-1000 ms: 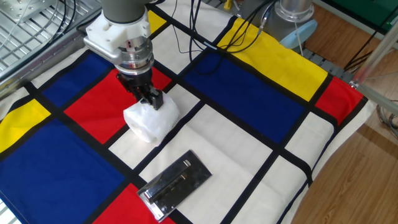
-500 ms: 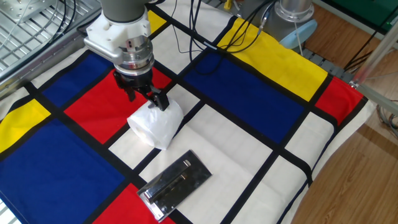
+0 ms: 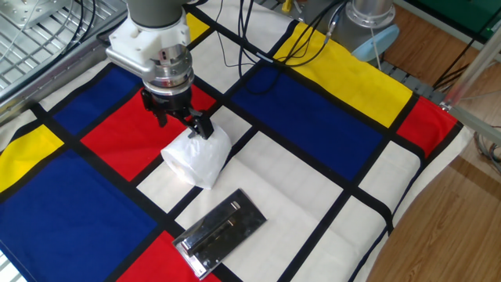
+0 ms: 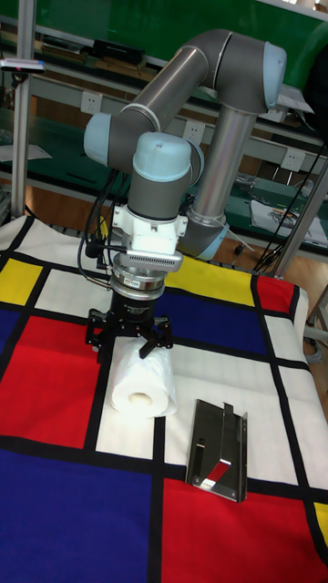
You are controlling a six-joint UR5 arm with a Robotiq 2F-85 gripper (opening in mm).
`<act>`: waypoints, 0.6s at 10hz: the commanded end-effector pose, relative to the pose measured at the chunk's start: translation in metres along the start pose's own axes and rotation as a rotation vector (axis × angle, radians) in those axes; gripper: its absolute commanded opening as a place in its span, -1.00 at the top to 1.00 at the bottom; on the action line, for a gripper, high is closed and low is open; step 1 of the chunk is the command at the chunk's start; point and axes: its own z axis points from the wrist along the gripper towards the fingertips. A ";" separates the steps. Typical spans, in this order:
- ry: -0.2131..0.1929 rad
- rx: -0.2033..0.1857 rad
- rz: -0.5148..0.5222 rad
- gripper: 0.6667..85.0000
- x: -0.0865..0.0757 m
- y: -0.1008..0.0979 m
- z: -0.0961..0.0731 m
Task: Put the toilet paper on its holder
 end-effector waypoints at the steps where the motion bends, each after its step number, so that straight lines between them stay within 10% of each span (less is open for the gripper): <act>1: -0.005 0.008 -0.011 -0.78 -0.002 -0.003 -0.001; 6: -0.004 0.066 -0.088 -0.81 -0.002 -0.018 -0.002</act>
